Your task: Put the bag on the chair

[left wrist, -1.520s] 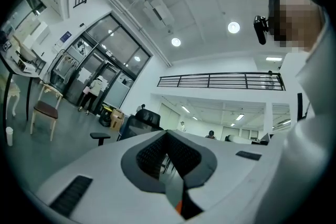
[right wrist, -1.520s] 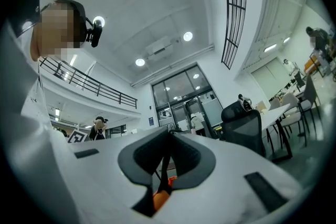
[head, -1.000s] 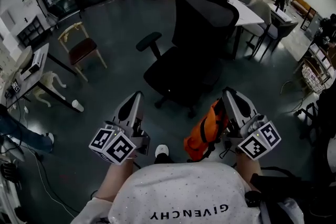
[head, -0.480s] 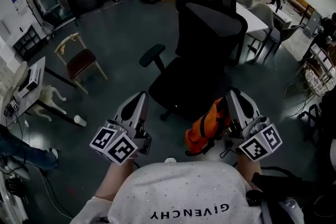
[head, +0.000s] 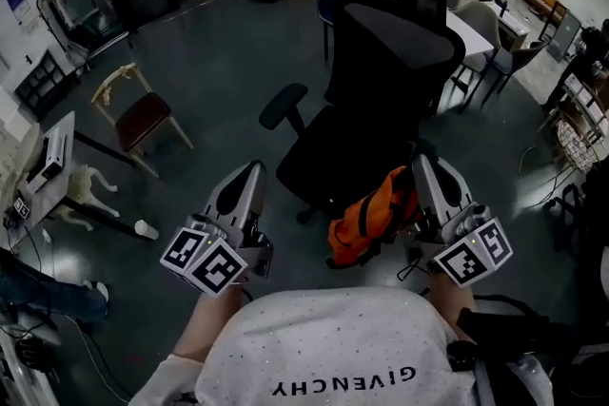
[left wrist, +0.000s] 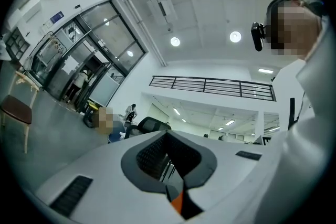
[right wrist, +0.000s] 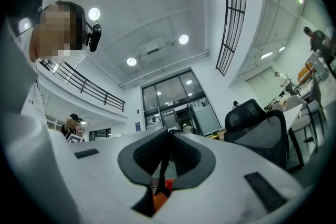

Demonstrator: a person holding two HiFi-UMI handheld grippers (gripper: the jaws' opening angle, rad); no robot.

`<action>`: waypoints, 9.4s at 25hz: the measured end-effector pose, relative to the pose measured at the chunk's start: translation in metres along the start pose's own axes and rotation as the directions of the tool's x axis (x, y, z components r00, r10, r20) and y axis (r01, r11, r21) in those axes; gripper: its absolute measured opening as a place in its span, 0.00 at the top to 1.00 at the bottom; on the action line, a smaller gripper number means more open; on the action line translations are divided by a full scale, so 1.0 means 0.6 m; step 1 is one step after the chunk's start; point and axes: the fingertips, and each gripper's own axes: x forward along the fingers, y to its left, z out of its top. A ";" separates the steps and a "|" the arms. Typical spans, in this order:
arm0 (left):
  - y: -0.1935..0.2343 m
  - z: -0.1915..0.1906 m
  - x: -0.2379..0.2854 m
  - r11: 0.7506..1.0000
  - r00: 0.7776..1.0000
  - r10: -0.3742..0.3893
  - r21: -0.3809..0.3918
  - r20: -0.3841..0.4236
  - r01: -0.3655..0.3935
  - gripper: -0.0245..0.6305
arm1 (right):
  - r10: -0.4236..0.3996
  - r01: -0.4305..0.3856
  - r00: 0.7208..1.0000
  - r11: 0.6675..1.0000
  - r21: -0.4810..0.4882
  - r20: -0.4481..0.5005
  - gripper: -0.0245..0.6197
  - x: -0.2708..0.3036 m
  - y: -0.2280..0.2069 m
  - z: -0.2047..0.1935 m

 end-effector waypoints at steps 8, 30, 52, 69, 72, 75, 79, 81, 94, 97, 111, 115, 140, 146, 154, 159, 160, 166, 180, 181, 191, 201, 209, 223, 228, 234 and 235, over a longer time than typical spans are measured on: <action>0.059 0.017 0.010 1.000 1.000 0.003 -0.015 0.009 -0.003 0.96 | 0.013 -0.013 1.000 1.000 0.001 -0.026 0.94 0.063 0.011 -0.024; 0.152 0.022 0.096 0.993 0.998 0.058 -0.100 0.013 -0.057 0.96 | 0.037 -0.036 0.997 0.999 0.014 -0.065 0.94 0.188 -0.081 -0.046; 0.340 0.051 0.311 0.976 0.978 0.205 -0.079 0.045 -0.201 0.96 | 0.155 -0.148 0.980 0.987 0.059 -0.126 0.94 0.475 -0.275 -0.097; 0.434 -0.009 0.395 0.958 0.961 0.273 -0.081 -0.044 -0.276 0.96 | 0.148 -0.124 0.972 0.983 0.138 -0.181 0.94 0.575 -0.397 -0.206; 0.444 -0.016 0.390 0.953 0.956 0.287 -0.084 -0.056 -0.291 0.96 | 0.146 -0.118 0.964 0.984 0.133 -0.221 0.94 0.575 -0.400 -0.232; 0.457 -0.031 0.389 0.946 0.948 0.309 -0.077 -0.071 -0.314 0.96 | 0.136 -0.102 0.959 0.984 0.146 -0.249 0.94 0.576 -0.412 -0.251; 0.477 -0.057 0.387 0.931 0.935 0.342 -0.098 -0.097 -0.350 0.96 | 0.126 -0.084 0.943 0.986 0.145 -0.308 0.94 0.578 -0.424 -0.282; 0.484 -0.066 0.386 0.927 0.931 0.348 -0.109 -0.110 -0.360 0.96 | 0.118 -0.071 0.934 0.986 0.149 -0.336 0.94 0.579 -0.429 -0.299; 0.531 -0.135 0.377 0.908 0.910 0.365 -0.140 -0.198 -0.395 0.96 | 0.042 0.053 0.833 0.987 0.155 -0.552 0.94 0.544 -0.455 -0.465; 0.522 -0.145 0.389 0.914 0.914 0.347 -0.144 -0.212 -0.380 0.96 | 0.022 0.093 0.811 0.982 0.166 -0.585 0.94 0.525 -0.470 -0.493; 0.513 -0.165 0.398 0.908 0.898 0.360 -0.127 -0.253 -0.400 0.96 | 0.023 0.217 0.726 0.940 0.261 -0.687 0.95 0.465 -0.526 -0.609; 0.518 -0.169 0.399 0.908 0.894 0.359 -0.121 -0.268 -0.401 0.96 | 0.003 0.269 0.677 0.930 0.252 -0.736 0.95 0.429 -0.543 -0.656; 0.518 -0.187 0.441 0.916 0.861 0.377 -0.001 -0.340 -0.401 0.96 | -0.062 0.605 0.458 0.753 0.260 -0.887 0.94 0.225 -0.638 -0.807; 0.515 -0.191 0.456 0.926 0.869 0.340 -0.032 -0.358 -0.376 0.96 | -0.088 0.660 0.379 0.724 0.202 -0.921 0.94 0.174 -0.651 -0.836; 0.502 -0.203 0.460 0.942 0.870 0.301 -0.021 -0.392 -0.336 0.96 | -0.064 0.684 0.277 0.714 0.150 -0.959 0.94 0.130 -0.645 -0.863; 0.506 -0.202 0.440 0.934 0.865 0.319 -0.025 -0.386 -0.355 0.96 | -0.046 0.697 0.248 0.702 0.146 -0.968 0.94 0.109 -0.639 -0.873; 0.508 -0.201 0.435 0.932 0.865 0.323 -0.027 -0.383 -0.361 0.96 | -0.047 0.702 0.243 0.698 0.142 -0.969 0.94 0.106 -0.637 -0.875; 0.508 -0.196 0.406 0.927 0.865 0.334 -0.035 -0.374 -0.373 0.96 | -0.063 0.704 0.209 0.703 0.106 -0.976 0.94 0.098 -0.628 -0.878; 0.484 -0.167 0.276 0.894 0.864 0.413 -0.052 -0.287 -0.445 0.96 | -0.081 0.632 0.148 0.775 0.031 -0.986 0.83 0.081 -0.583 -0.877; 0.483 -0.163 0.265 0.892 0.866 0.418 -0.055 -0.276 -0.448 0.96 | -0.082 0.619 0.145 0.785 0.025 -0.986 0.76 0.083 -0.579 -0.874; 0.416 -0.129 0.170 0.911 0.897 0.383 -0.073 -0.221 -0.406 0.96 | -0.311 0.585 0.216 0.800 -0.132 -0.926 0.26 0.103 -0.548 -0.786; 0.323 -0.089 0.043 0.937 0.935 0.333 -0.069 -0.120 -0.343 0.96 | -0.474 0.647 0.391 0.751 -0.131 -0.789 0.27 0.088 -0.484 -0.638; 0.264 -0.077 -0.029 0.960 0.958 0.271 -0.049 -0.089 -0.276 0.96 | -0.426 0.537 0.686 0.844 0.015 -0.590 0.75 0.123 -0.361 -0.488; 0.191 -0.086 -0.063 0.980 0.977 0.184 -0.059 -0.105 -0.191 0.96 | -0.226 0.269 0.890 0.961 0.057 -0.397 0.96 0.091 -0.165 -0.313; 0.169 -0.099 -0.083 0.981 0.976 0.181 -0.055 -0.124 -0.188 0.96 | -0.228 0.265 0.899 0.963 0.048 -0.374 0.96 0.075 -0.150 -0.279; 0.154 -0.094 -0.090 0.976 0.973 0.204 -0.051 -0.106 -0.210 0.96 | -0.173 0.172 0.934 0.985 -0.032 -0.314 0.96 0.097 -0.119 -0.231; 0.151 -0.093 -0.091 0.976 0.973 0.208 -0.049 -0.101 -0.214 0.96 | -0.162 0.149 0.940 0.987 -0.065 -0.301 0.96 0.097 -0.111 -0.218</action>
